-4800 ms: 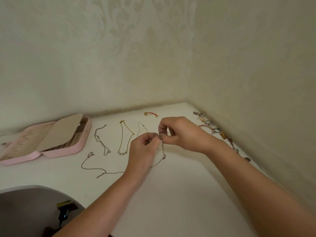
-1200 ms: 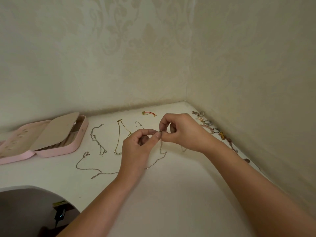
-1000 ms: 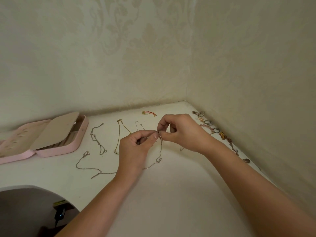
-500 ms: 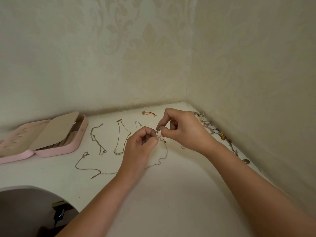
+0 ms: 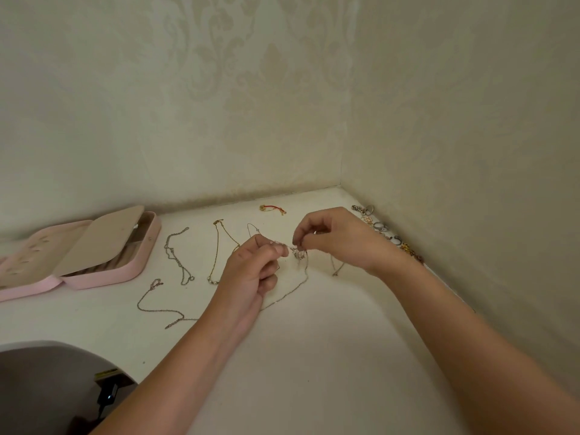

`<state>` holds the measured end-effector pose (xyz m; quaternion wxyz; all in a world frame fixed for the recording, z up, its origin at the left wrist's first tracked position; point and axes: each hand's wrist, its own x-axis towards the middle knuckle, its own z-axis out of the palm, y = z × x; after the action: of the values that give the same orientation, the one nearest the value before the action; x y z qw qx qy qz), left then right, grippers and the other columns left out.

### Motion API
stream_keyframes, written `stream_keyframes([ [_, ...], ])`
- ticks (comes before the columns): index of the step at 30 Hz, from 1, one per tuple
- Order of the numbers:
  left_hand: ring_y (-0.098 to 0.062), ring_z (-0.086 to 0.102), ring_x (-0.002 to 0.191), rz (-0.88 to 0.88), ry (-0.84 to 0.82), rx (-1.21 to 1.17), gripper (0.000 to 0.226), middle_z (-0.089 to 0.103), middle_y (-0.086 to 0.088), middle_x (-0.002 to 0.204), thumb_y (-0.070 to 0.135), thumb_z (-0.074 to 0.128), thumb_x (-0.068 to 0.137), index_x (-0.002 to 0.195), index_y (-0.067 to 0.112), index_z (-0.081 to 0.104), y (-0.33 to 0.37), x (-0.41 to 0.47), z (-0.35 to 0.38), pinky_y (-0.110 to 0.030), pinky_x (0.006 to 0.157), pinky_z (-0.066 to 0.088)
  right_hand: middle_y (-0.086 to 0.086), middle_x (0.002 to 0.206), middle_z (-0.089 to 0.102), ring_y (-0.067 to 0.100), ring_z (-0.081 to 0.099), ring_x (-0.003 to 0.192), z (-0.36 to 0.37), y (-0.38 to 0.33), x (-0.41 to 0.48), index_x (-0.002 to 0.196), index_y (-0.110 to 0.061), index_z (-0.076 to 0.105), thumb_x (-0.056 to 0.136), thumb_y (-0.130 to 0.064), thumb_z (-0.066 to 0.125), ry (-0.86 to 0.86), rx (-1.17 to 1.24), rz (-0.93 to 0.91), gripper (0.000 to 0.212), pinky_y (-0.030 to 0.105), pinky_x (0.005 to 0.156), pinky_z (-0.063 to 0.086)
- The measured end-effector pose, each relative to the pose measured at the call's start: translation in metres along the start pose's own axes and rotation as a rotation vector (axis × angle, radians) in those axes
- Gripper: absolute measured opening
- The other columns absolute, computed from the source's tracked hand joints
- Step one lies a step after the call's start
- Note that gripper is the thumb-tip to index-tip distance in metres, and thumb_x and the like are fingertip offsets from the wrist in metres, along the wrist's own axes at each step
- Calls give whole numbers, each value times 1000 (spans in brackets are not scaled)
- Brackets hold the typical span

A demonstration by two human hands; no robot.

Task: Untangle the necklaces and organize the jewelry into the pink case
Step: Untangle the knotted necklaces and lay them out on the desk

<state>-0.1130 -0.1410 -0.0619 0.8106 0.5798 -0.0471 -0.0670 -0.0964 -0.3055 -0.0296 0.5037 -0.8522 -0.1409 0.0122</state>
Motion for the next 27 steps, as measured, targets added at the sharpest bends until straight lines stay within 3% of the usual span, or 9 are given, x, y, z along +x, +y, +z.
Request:
stream_keyframes([
  [3,-5,28,48,-36,42,-11,19,58,2,78,9,59,87,71,20,58,0,0,0,-13,40,24,0,73,65,17,40,69,-5,-1,-1,82,-18,69,86,-5,63,-98,233,45,15,17,59,33],
  [8,-5,27,46,-150,23,-173,9,70,-6,91,19,50,95,85,18,50,0,2,-2,-16,42,18,-3,66,60,9,35,56,-8,2,0,84,-13,63,91,-10,57,-223,482,27,9,18,58,31],
  [12,-5,26,43,-196,1,-257,9,72,-8,86,22,47,96,88,18,47,-1,4,-3,-16,40,17,-4,51,46,9,29,48,-6,4,1,83,-10,60,91,-8,55,-216,514,44,9,16,51,29],
  [16,-6,29,44,-162,35,-237,11,69,-9,95,24,47,97,87,21,46,-5,6,-4,-16,40,20,2,61,62,8,38,49,-6,4,0,82,-9,60,86,-9,60,-309,576,29,4,16,53,31],
  [18,-6,28,45,-153,26,-235,12,68,-11,97,24,46,98,86,23,44,-5,6,-4,-16,40,21,-1,56,61,6,44,48,-6,4,-2,82,-7,58,88,-9,57,-364,584,30,6,19,56,33],
  [21,-5,30,43,-147,29,-255,13,66,-4,77,22,45,99,86,21,47,-4,6,-5,-14,37,21,-5,45,53,5,47,44,-11,7,-3,82,-7,58,88,-15,53,-387,544,38,12,27,63,29],
  [24,-4,30,44,-125,61,-281,16,54,5,61,21,47,98,82,20,48,-2,8,-6,-14,38,20,3,77,70,10,59,68,-21,11,-4,71,-20,70,90,-15,50,-501,544,21,28,20,67,39],
  [27,-5,27,46,-107,90,-286,18,44,8,60,24,48,98,81,21,45,-2,8,-9,-17,42,16,10,121,65,15,57,110,-27,14,-5,72,-27,73,89,-20,49,-598,321,11,30,29,93,40],
])
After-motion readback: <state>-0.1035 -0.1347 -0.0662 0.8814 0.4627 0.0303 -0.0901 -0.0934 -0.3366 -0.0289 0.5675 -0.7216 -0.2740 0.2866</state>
